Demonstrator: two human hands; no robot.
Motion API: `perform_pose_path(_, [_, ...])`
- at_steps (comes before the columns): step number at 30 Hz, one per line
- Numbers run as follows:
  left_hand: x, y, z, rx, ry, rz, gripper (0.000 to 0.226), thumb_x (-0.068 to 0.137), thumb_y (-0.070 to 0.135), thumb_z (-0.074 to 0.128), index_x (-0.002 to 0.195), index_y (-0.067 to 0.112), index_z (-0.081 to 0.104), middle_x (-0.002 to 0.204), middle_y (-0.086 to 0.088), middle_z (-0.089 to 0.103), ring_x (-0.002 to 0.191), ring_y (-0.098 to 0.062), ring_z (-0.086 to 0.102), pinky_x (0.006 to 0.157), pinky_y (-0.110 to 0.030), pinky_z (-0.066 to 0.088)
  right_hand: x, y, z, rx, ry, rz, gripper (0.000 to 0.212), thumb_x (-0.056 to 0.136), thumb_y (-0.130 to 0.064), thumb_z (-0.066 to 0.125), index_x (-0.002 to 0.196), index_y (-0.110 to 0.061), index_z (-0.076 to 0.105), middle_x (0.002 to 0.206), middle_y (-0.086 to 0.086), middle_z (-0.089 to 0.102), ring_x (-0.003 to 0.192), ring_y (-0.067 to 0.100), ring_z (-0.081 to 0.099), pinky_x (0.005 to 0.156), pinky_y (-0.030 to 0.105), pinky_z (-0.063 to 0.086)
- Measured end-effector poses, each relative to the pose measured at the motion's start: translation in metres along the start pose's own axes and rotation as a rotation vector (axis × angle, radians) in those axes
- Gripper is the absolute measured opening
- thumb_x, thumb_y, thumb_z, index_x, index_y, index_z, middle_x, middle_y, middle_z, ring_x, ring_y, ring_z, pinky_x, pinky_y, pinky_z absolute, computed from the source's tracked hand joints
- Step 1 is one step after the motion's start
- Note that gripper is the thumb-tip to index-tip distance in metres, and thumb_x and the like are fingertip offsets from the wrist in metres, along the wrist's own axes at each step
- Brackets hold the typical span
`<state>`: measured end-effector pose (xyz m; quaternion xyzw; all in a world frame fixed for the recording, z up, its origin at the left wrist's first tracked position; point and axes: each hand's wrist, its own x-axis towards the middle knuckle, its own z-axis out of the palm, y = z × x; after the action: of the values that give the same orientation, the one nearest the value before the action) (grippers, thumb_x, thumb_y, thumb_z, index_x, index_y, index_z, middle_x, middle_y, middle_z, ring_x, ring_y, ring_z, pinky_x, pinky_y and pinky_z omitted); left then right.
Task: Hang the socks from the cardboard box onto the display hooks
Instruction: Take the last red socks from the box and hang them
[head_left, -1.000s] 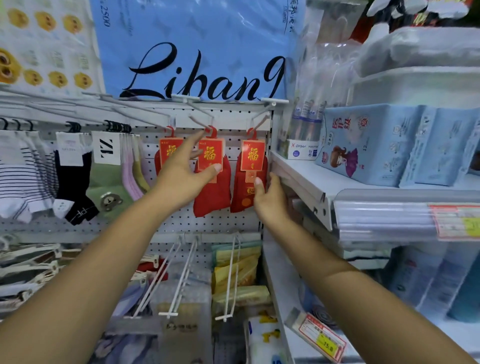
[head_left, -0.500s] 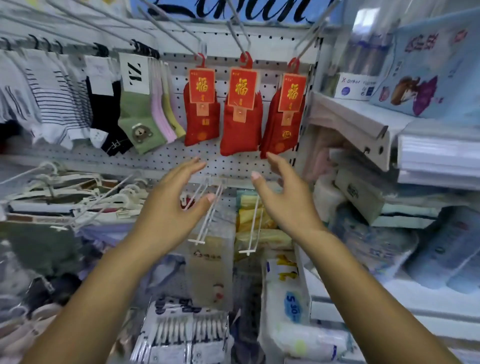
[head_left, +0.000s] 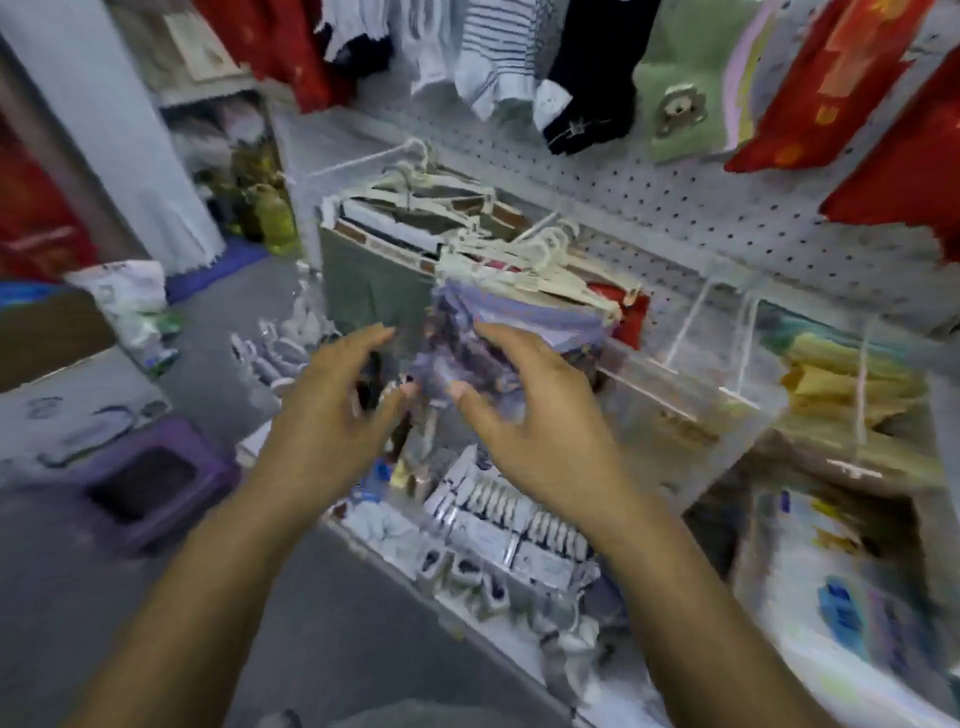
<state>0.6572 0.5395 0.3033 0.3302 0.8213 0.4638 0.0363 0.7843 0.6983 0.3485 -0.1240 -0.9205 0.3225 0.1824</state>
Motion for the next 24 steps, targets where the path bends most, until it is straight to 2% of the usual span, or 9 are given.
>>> perform_pose_path(4, [-0.023, -0.077, -0.077, 0.189, 0.01, -0.078, 0.055, 0.087, 0.042, 0.062, 0.138, 0.021, 0.058, 0.141, 0.006, 0.058, 0.131, -0.022, 0.055, 0.108, -0.033, 0.042, 0.039, -0.031, 0.107, -0.011, -0.106, 0.001, 0.051, 0.093, -0.03, 0.068, 0.139, -0.015, 0.054, 0.144, 0.002, 0.054, 0.132, 0.018, 0.048, 0.101, 0.014, 0.029])
perform_pose_path(6, [-0.034, -0.118, -0.116, 0.216, 0.025, -0.135, 0.053, 0.087, 0.036, 0.067, 0.137, 0.02, 0.06, 0.14, 0.008, 0.058, 0.13, -0.023, 0.056, 0.109, -0.04, 0.044, 0.057, -0.054, 0.16, 0.043, -0.162, -0.015, 0.045, 0.091, -0.026, 0.07, 0.133, -0.014, 0.058, 0.134, 0.004, 0.06, 0.123, 0.021, 0.055, 0.097, 0.014, 0.034])
perform_pose_path(9, [-0.053, -0.18, -0.171, 0.32, 0.034, -0.249, 0.051, 0.09, 0.035, 0.073, 0.136, 0.017, 0.06, 0.144, -0.003, 0.059, 0.132, -0.026, 0.055, 0.109, -0.046, 0.045, 0.075, -0.091, 0.233, 0.129, -0.265, -0.024, 0.042, 0.091, -0.025, 0.07, 0.13, -0.013, 0.061, 0.131, 0.006, 0.061, 0.12, 0.019, 0.055, 0.101, 0.022, 0.04])
perform_pose_path(12, [-0.074, -0.231, -0.221, 0.395, 0.029, -0.374, 0.059, 0.087, 0.046, 0.061, 0.137, 0.016, 0.059, 0.143, -0.006, 0.059, 0.131, -0.03, 0.055, 0.108, -0.045, 0.045, 0.087, -0.116, 0.299, 0.126, -0.362, -0.002, 0.043, 0.092, -0.03, 0.069, 0.129, -0.013, 0.06, 0.129, 0.007, 0.062, 0.12, 0.025, 0.056, 0.098, 0.031, 0.046])
perform_pose_path(16, [-0.104, -0.283, -0.274, 0.447, 0.003, -0.521, 0.062, 0.094, 0.051, 0.057, 0.147, 0.019, 0.048, 0.155, -0.004, 0.048, 0.141, -0.03, 0.044, 0.111, -0.055, 0.041, 0.1, -0.136, 0.369, 0.102, -0.45, -0.017, 0.043, 0.091, -0.028, 0.071, 0.13, -0.011, 0.062, 0.129, 0.009, 0.064, 0.122, 0.026, 0.057, 0.096, 0.022, 0.036])
perform_pose_path(21, [-0.128, -0.334, -0.311, 0.419, 0.072, -0.672, 0.059, 0.099, 0.042, 0.06, 0.151, 0.019, 0.044, 0.161, -0.003, 0.039, 0.146, -0.027, 0.036, 0.117, -0.048, 0.034, 0.116, -0.155, 0.432, 0.07, -0.588, -0.023, 0.048, 0.09, -0.032, 0.072, 0.132, -0.012, 0.061, 0.13, 0.01, 0.063, 0.122, 0.026, 0.058, 0.102, 0.033, 0.043])
perform_pose_path(24, [-0.13, -0.369, -0.327, 0.389, 0.106, -0.77, 0.06, 0.098, 0.044, 0.061, 0.15, 0.02, 0.045, 0.163, -0.005, 0.035, 0.149, -0.029, 0.033, 0.118, -0.053, 0.033, 0.141, -0.165, 0.471, 0.047, -0.656, -0.061, 0.048, 0.09, -0.032, 0.072, 0.132, -0.012, 0.061, 0.131, 0.01, 0.063, 0.121, 0.027, 0.057, 0.1, 0.03, 0.04])
